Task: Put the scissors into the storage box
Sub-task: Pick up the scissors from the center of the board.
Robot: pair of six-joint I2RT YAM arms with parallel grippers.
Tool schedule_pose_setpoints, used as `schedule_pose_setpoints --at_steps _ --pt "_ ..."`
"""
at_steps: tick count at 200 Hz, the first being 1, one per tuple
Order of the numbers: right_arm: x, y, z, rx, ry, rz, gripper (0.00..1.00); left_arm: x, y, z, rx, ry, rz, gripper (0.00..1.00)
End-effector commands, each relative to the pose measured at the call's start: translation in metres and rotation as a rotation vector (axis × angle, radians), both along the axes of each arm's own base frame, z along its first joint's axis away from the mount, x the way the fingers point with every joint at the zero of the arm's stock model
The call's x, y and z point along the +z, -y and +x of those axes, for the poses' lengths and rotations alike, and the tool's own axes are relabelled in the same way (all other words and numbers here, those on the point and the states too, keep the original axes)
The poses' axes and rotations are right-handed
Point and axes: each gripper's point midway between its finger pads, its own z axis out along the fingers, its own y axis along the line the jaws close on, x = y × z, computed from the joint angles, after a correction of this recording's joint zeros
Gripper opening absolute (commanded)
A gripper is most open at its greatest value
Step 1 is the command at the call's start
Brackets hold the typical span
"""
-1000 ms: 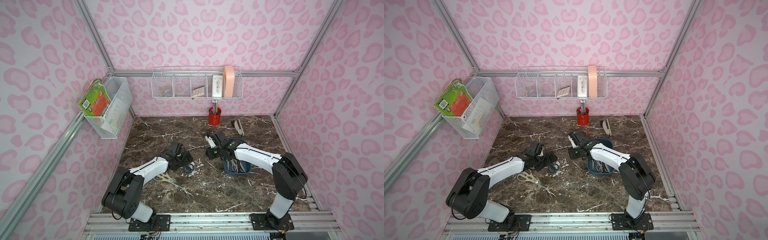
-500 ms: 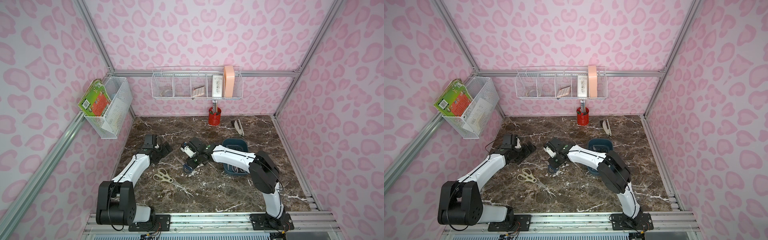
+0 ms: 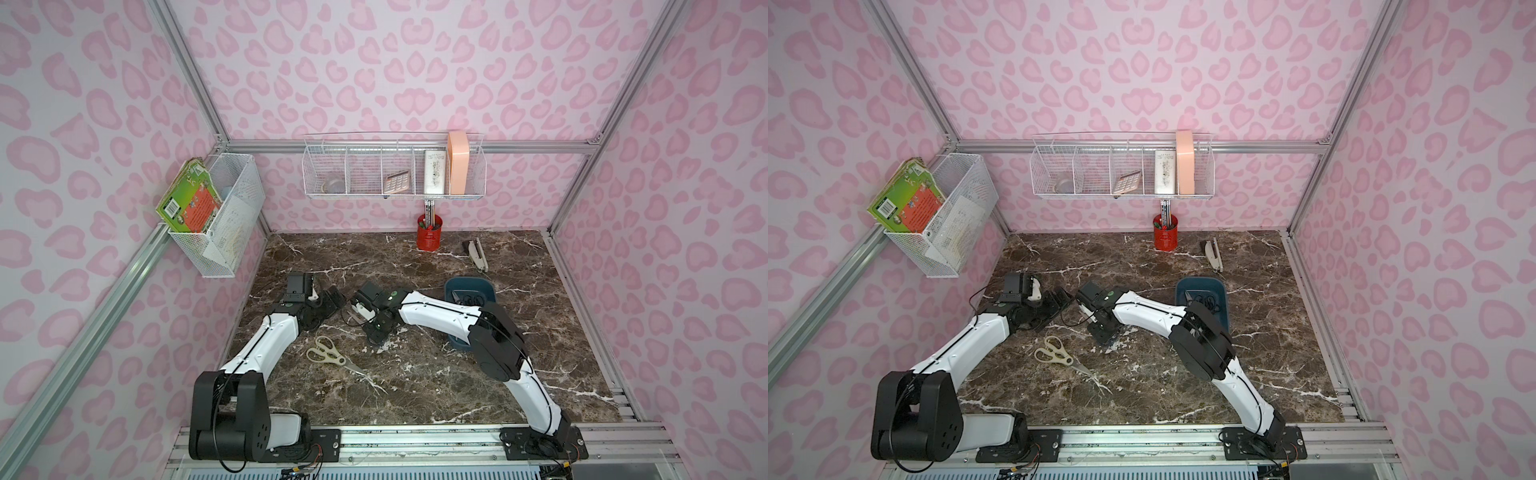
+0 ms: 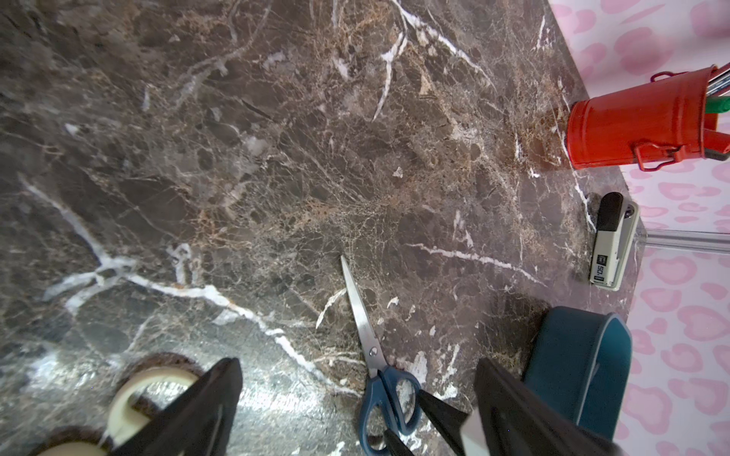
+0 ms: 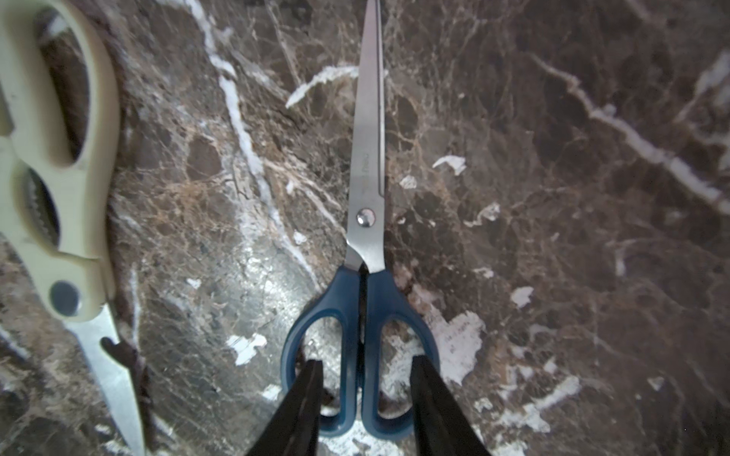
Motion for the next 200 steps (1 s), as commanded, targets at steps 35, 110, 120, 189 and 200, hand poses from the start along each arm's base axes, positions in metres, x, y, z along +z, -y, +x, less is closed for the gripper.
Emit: schedule_pose_setpoints --at_steps 35,110,120,189,200 --pt "-0.012 0.009 0.003 -0.002 0.007 -0.075 0.36 0.009 -0.029 0.001 0.088 0.017 0.017 0.97" --pt "-0.024 0.016 0.001 -0.001 -0.020 -0.140 0.27 0.008 -0.034 0.001 0.106 0.014 0.011 0.97" --pt "-0.028 0.018 0.000 0.001 -0.028 -0.157 0.26 0.007 -0.034 0.000 0.107 0.012 0.010 0.97" --pt "-0.049 0.024 -0.005 0.002 -0.064 -0.201 0.14 0.008 -0.035 0.000 0.105 0.016 0.013 0.97" --pt "-0.051 0.025 -0.005 0.002 -0.062 -0.209 0.11 0.007 -0.034 0.000 0.105 0.018 0.012 0.97"
